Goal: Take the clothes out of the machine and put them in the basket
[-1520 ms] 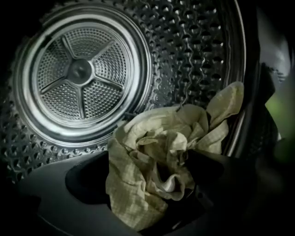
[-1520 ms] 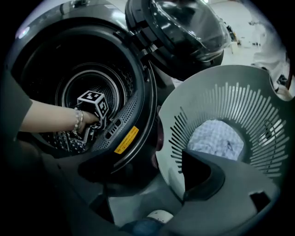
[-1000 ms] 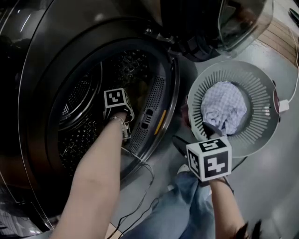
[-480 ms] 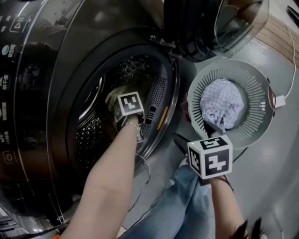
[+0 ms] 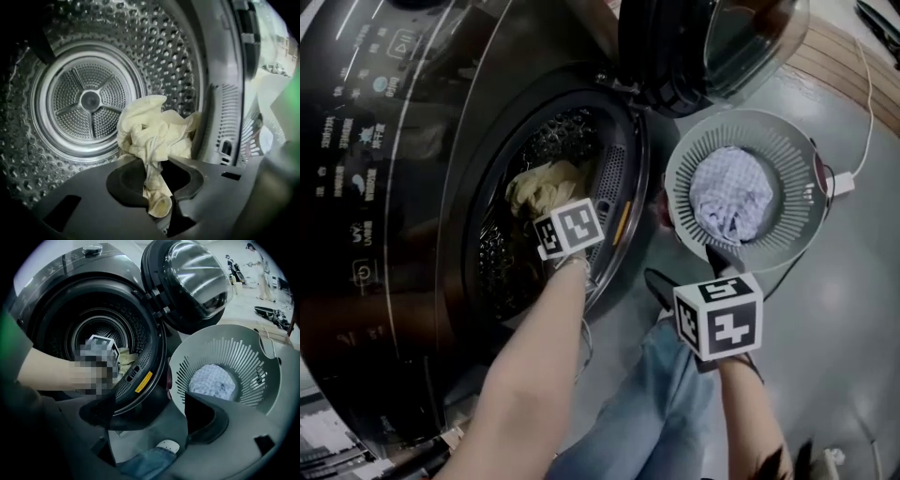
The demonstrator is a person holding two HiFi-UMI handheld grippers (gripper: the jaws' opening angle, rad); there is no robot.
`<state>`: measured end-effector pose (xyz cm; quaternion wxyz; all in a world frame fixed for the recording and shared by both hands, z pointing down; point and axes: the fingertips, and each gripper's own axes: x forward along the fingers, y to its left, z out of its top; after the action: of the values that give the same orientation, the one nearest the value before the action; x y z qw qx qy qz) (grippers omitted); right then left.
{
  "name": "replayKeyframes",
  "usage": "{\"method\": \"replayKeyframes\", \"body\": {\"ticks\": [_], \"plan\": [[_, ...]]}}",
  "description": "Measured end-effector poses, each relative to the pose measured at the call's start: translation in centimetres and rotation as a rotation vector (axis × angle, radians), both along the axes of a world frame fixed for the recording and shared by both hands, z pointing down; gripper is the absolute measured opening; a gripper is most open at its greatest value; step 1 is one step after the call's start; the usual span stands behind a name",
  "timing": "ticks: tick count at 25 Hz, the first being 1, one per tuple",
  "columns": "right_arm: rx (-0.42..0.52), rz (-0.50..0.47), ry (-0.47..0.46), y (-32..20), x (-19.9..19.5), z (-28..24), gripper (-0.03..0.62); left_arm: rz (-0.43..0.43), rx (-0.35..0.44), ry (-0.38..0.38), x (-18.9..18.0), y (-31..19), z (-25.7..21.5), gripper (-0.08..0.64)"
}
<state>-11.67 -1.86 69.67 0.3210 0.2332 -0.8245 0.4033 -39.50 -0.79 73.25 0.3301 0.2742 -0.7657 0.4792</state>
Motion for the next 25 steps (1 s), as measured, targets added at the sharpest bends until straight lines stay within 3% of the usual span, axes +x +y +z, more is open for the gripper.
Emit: {"method": "replayKeyframes", "body": {"ticks": [5, 18, 25], "plan": [[0.008, 0.035, 0.019, 0.0, 1.7, -2.0, 0.457, 0.082, 0.03, -0.009, 1.9, -0.8, -2.4, 0.084], [0.016, 0.098, 0.055, -0.2, 5.4, -7.0, 0.451, 0.13, 0.15, 0.05, 7.7, -1.1, -8.4, 0.084], [0.037, 0.131, 0.056, -0.1, 7.1, -8.7, 0.446, 0.213, 0.196, 0.07, 10.7, -1.8, -11.2, 0.084]]}}
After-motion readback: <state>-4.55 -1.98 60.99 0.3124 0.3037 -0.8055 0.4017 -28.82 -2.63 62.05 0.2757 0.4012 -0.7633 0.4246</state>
